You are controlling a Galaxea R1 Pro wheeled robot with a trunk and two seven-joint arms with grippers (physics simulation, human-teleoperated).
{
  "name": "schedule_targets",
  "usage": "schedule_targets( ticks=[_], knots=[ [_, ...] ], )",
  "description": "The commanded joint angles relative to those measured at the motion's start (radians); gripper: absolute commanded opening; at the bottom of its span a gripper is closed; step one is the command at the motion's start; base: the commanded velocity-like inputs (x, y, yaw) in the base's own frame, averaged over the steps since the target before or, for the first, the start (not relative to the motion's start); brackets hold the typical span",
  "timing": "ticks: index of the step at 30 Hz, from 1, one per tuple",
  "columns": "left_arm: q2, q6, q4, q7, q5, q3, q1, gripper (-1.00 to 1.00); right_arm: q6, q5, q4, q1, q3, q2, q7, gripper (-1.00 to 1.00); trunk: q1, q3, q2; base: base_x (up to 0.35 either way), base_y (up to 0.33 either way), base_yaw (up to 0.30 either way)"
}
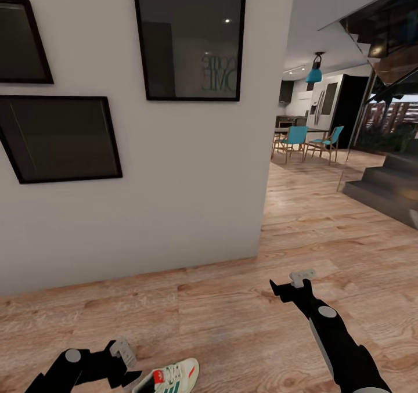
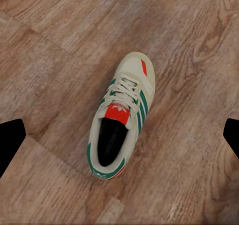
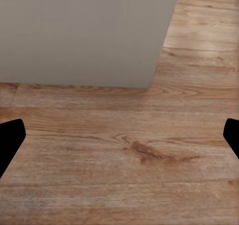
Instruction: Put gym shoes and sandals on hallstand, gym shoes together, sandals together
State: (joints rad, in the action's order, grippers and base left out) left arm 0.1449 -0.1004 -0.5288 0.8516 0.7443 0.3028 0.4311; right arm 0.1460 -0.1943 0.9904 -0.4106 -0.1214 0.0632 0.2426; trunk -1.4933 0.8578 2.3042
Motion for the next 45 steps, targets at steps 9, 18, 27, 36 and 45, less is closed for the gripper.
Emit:
schedule_targets(
  ticks=[9,18,27,36,45],
  knots=[
    [0.000,-0.006,0.000,0.001,0.006,0.007,0.015,1.00,0.004,-0.010,0.002,0.000,-0.004,-0.001,0.007,1.00,-0.034,0.036,0.064,0.000,0.000,0.000],
    [-0.007,-0.003,-0.002,0.002,0.006,0.005,0.038,1.00,0.004,-0.010,0.002,0.000,-0.004,-0.001,0.007,1.00,-0.069,0.077,0.127,0.000,0.000,0.000],
    [-0.008,-0.002,-0.002,0.002,0.008,-0.001,0.058,1.00,0.004,-0.010,0.002,0.000,-0.004,0.000,0.007,1.00,-0.103,0.120,0.190,0.000,0.000,0.000],
    [-0.008,0.000,-0.001,0.003,0.015,-0.002,0.105,1.00,0.004,-0.010,0.002,0.000,-0.004,0.000,0.007,1.00,-0.110,0.168,0.198,0.000,0.000,0.000],
    [-0.010,0.113,-0.002,0.007,0.014,-0.005,0.171,1.00,0.004,-0.010,0.002,0.000,-0.004,0.000,0.007,1.00,-0.114,0.217,0.200,0.000,0.000,0.000]
  ],
)
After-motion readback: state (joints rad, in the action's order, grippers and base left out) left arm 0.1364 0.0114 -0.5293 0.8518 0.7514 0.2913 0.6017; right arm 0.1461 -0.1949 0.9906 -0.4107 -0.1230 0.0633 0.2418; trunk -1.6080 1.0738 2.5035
